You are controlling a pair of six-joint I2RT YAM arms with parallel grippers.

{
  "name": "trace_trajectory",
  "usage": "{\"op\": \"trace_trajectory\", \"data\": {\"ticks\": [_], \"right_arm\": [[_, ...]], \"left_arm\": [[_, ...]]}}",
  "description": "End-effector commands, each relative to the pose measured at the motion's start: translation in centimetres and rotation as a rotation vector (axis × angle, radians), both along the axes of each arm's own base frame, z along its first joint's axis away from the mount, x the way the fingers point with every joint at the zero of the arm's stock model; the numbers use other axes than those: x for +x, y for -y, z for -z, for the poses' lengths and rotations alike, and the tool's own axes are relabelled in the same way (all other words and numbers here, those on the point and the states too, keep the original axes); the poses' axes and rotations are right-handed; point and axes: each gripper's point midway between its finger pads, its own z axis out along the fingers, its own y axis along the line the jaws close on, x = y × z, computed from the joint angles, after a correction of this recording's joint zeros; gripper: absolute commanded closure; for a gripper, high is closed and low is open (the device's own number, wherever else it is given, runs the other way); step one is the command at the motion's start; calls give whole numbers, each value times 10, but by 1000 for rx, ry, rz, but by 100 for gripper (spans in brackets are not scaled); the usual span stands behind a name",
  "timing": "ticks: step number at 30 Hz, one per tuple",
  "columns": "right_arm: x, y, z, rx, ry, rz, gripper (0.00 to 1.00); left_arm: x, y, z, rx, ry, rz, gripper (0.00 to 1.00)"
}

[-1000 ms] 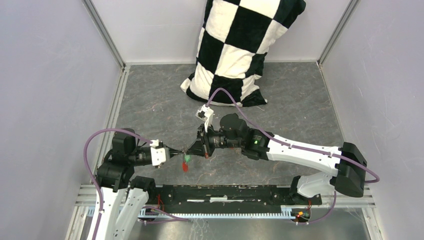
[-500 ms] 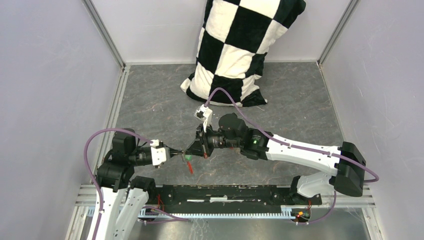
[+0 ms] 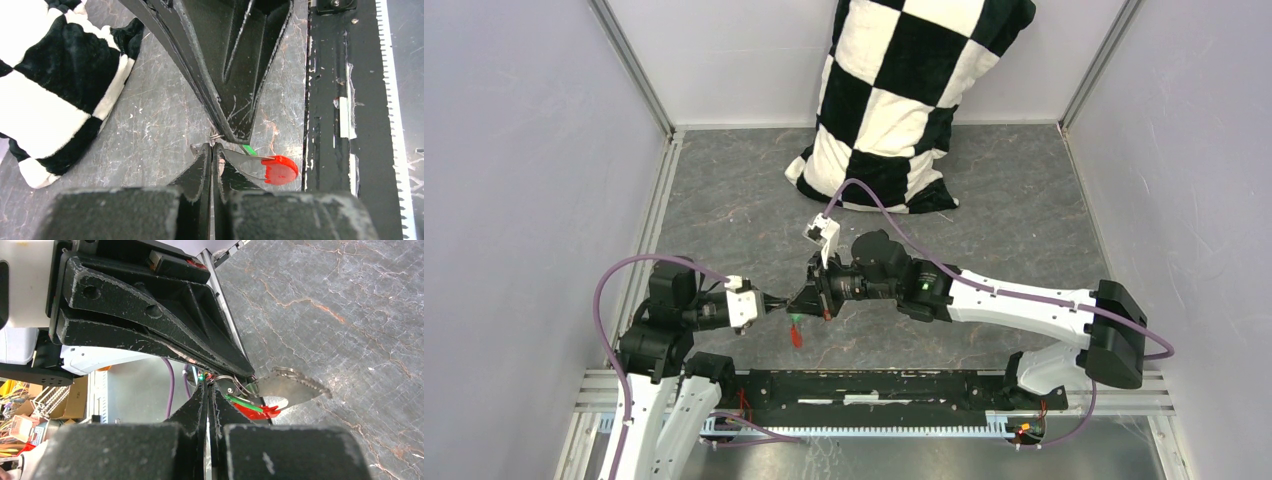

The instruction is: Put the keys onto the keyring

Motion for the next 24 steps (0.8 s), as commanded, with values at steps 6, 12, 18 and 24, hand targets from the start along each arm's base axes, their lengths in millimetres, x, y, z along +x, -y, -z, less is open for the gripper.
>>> {"op": "trace_trajectory", "data": {"ticks": [6, 12, 18, 24], "right_arm": [[-1, -23, -83, 164, 96, -29, 100], [-4, -31, -99, 164, 70, -56, 100], [1, -27, -92, 121, 66, -41, 100], [6, -13, -94, 128, 63, -27, 100]], "left_arm": [[10, 13, -29, -157, -52, -17, 98], [13, 16, -47, -217, -51, -21, 98], [3, 17, -60, -234, -57, -3, 98], [-6, 16, -61, -204, -35, 23, 88]]}}
